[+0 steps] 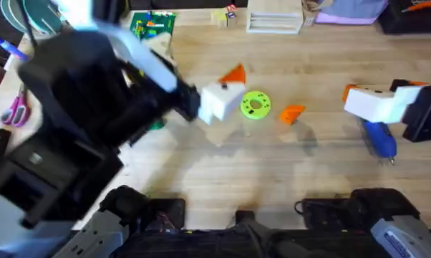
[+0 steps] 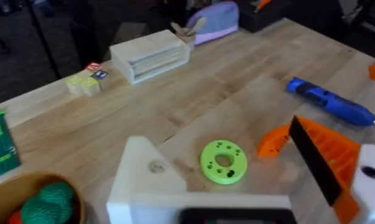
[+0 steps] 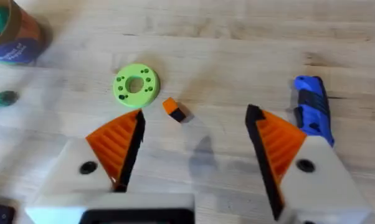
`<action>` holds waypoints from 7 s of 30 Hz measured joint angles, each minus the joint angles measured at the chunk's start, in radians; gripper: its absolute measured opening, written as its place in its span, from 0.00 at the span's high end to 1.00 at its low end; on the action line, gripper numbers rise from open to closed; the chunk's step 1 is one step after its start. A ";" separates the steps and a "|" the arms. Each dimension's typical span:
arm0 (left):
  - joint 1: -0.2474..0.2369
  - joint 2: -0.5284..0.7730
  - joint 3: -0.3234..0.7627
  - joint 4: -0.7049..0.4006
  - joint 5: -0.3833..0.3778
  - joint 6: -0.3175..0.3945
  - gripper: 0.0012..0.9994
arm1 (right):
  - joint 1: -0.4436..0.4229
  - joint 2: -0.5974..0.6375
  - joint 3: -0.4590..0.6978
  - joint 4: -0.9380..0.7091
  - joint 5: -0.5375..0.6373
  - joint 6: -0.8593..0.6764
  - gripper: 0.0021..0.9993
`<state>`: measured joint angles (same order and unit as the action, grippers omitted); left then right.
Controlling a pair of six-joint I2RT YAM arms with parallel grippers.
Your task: Pick up the gripper from the table and insert it into the empty holder that is missing its gripper. Then pick up a screw, insert it into the mounting hole, and use the screwdriver to tighten it. Finally, clean up the table by picking up the vegetable and placing it into the bucket.
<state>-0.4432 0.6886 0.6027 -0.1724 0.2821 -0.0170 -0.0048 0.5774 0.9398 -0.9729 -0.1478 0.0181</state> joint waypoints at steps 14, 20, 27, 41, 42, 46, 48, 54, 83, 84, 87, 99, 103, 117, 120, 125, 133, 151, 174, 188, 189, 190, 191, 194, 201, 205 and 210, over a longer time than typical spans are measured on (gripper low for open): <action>-0.166 -0.438 -0.482 0.230 0.003 0.004 0.01 | 0.000 0.000 0.000 0.000 0.000 0.000 0.01; -0.168 -0.545 -0.567 0.232 0.007 -0.004 0.01 | 0.000 0.000 0.000 0.000 0.000 0.000 0.01; -0.168 -0.638 -0.597 0.152 0.014 -0.007 0.01 | 0.000 0.000 0.000 0.000 0.000 0.000 0.01; -0.168 -0.677 -0.596 0.116 0.021 -0.010 0.01 | 0.000 0.000 0.000 0.000 0.000 0.000 0.01; -0.168 -0.677 -0.596 0.116 0.021 -0.010 0.01 | 0.000 0.000 0.000 0.000 0.000 0.000 0.01; -0.168 -0.677 -0.596 0.116 0.021 -0.010 0.01 | 0.000 0.000 0.000 0.000 0.000 0.000 0.01; -0.168 -0.677 -0.596 0.116 0.021 -0.010 0.01 | 0.000 0.000 0.000 0.000 0.000 0.000 0.01; -0.168 -0.677 -0.596 0.116 0.021 -0.010 0.01 | 0.000 0.000 0.002 -0.108 0.071 -0.071 0.01; -0.168 -0.677 -0.596 0.120 0.119 -0.010 0.01 | 0.000 0.020 0.002 -0.140 -0.117 -0.261 0.01; -0.168 -0.677 -0.596 0.120 0.119 -0.010 0.01 | 0.000 0.041 0.002 -0.140 -0.120 -0.279 0.01; -0.168 -0.677 -0.596 0.120 0.119 -0.010 0.01 | 0.000 0.144 0.002 -0.133 -0.125 -0.312 0.01; -0.168 -0.677 -0.596 0.120 0.122 -0.010 0.01 | 0.021 0.478 0.002 -0.041 -0.172 -0.349 0.01; -0.168 -0.677 -0.596 0.120 0.122 -0.010 0.01 | 0.088 0.575 0.002 0.001 -0.152 -0.365 0.01; -0.168 -0.677 -0.596 0.120 0.122 -0.010 0.01 | 0.166 0.748 0.002 0.068 -0.071 -0.417 0.20; -0.168 -0.677 -0.596 0.120 0.122 -0.010 0.01 | 0.168 0.775 0.002 0.069 -0.067 -0.418 0.30; -0.168 -0.677 -0.596 0.120 0.122 -0.010 0.01 | 0.182 0.804 0.002 0.091 -0.062 -0.420 0.50; -0.168 -0.677 -0.596 0.120 0.122 -0.010 0.01 | 0.185 0.804 0.002 0.111 -0.061 -0.420 0.74; -0.168 -0.677 -0.596 0.120 0.122 -0.010 0.01 | 0.182 0.633 0.063 0.039 -0.217 -0.394 0.99; -0.168 -0.677 -0.596 0.120 0.126 -0.074 0.01 | 0.274 0.782 -0.072 0.554 -1.055 0.220 0.99; -0.168 -0.677 -0.596 0.120 0.126 -0.094 0.01 | 0.359 0.976 -0.072 0.615 -1.194 0.338 0.99; -0.168 -0.677 -0.596 0.120 0.126 -0.094 0.01 | 0.361 0.990 -0.072 0.643 -1.210 0.352 0.99; -0.168 -0.677 -0.596 0.120 0.126 -0.094 0.01 | 0.362 1.002 -0.072 0.667 -1.221 0.368 0.99; -0.168 -0.677 -0.596 0.120 0.126 -0.095 0.01 | 0.364 1.014 -0.072 0.689 -1.233 0.386 0.99; -0.168 -0.677 -0.596 0.120 0.126 -0.097 0.01 | 0.369 1.036 -0.072 0.736 -1.255 0.431 0.99; -0.168 -0.677 -0.596 0.120 0.118 -0.096 0.01 | 0.397 1.049 -0.072 0.848 -1.255 0.532 0.99; -0.168 -0.677 -0.596 0.120 0.110 -0.097 0.01 | 0.405 1.049 -0.072 0.867 -1.236 0.579 0.99; -0.166 -0.677 -0.596 0.118 0.088 -0.097 0.01 | 0.423 1.049 -0.072 0.925 -1.210 0.634 0.99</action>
<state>-0.6095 0.0119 0.0063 -0.0540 0.3700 -0.1143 0.4184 1.6264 0.8673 -0.0477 -1.3576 0.6524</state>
